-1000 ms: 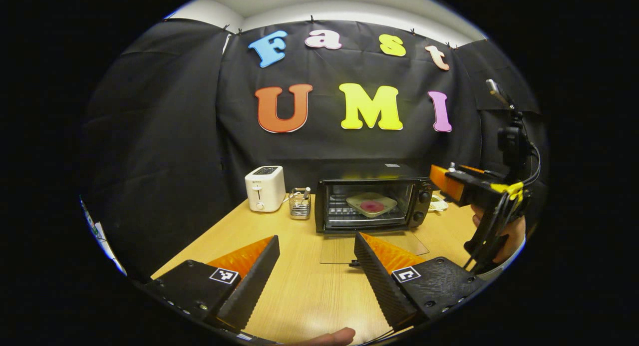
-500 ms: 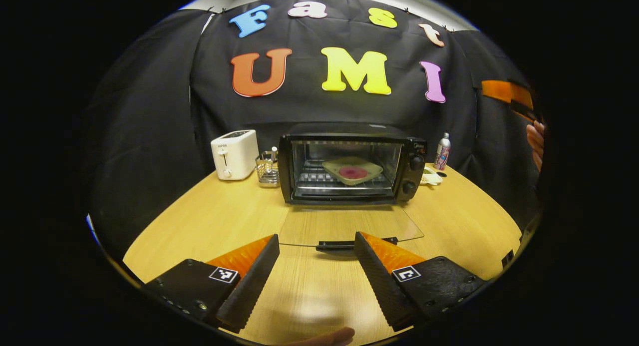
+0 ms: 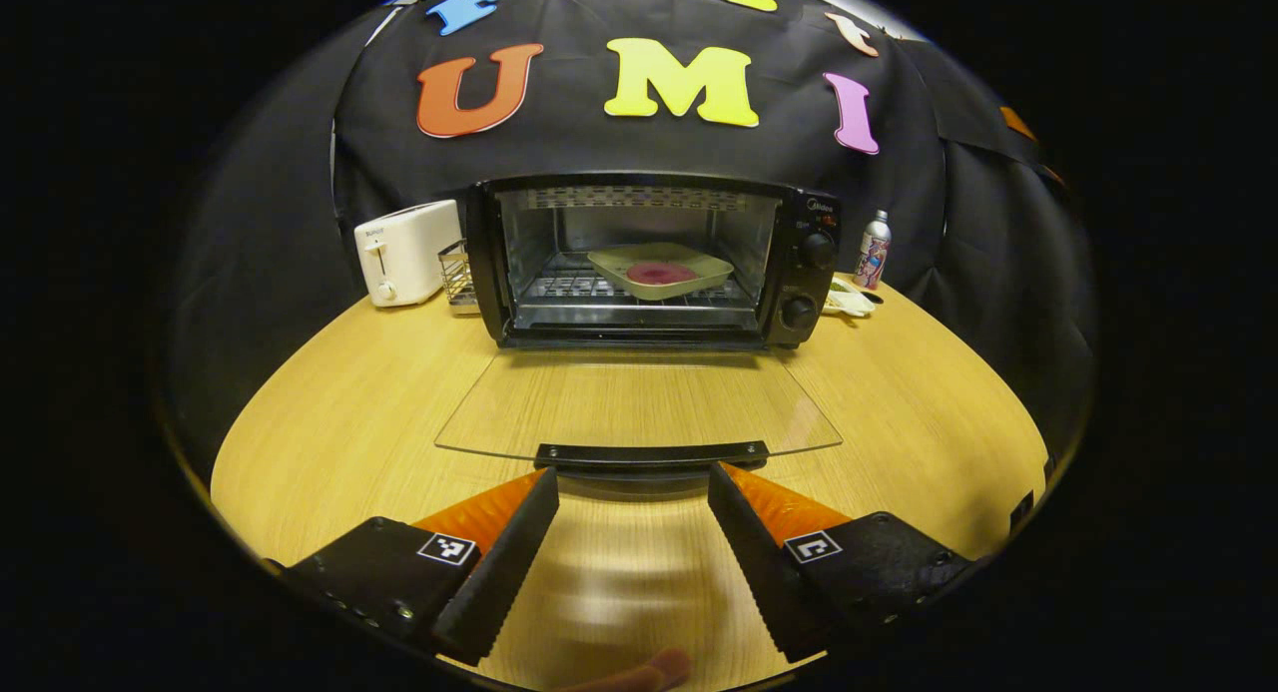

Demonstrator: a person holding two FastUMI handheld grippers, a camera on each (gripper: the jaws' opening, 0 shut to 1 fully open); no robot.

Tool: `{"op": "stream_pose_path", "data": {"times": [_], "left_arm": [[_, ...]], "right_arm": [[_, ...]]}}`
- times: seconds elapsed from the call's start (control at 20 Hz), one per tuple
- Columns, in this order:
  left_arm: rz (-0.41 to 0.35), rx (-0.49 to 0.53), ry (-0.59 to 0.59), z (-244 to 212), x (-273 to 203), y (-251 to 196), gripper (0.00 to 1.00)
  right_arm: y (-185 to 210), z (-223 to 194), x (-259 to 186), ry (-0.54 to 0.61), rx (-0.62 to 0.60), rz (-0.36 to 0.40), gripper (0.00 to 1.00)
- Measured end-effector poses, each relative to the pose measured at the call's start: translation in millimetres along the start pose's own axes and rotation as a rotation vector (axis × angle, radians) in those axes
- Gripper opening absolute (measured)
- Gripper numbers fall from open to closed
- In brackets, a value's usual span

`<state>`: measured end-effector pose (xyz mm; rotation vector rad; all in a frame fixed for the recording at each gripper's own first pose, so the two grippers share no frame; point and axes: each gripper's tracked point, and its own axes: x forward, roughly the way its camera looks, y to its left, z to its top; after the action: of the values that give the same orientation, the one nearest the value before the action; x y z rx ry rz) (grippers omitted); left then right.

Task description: Open the electric oven with the left hand, put the food in, and close the electric oven.

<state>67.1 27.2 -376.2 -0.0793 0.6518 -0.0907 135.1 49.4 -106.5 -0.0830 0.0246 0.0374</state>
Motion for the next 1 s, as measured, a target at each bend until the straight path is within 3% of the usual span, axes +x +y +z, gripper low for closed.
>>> {"op": "stream_pose_path", "data": {"times": [0.45, 1.0], "left_arm": [[-0.015, -0.010, 0.103, -18, 21, -5, 0.96], [0.007, 0.042, 0.103, 0, 15, -4, 0.96]], "right_arm": [[-41, -8, -8, -0.003, 0.034, -0.047, 0.96], [-44, -11, -12, -0.010, 0.054, -0.056, 0.96]]}}
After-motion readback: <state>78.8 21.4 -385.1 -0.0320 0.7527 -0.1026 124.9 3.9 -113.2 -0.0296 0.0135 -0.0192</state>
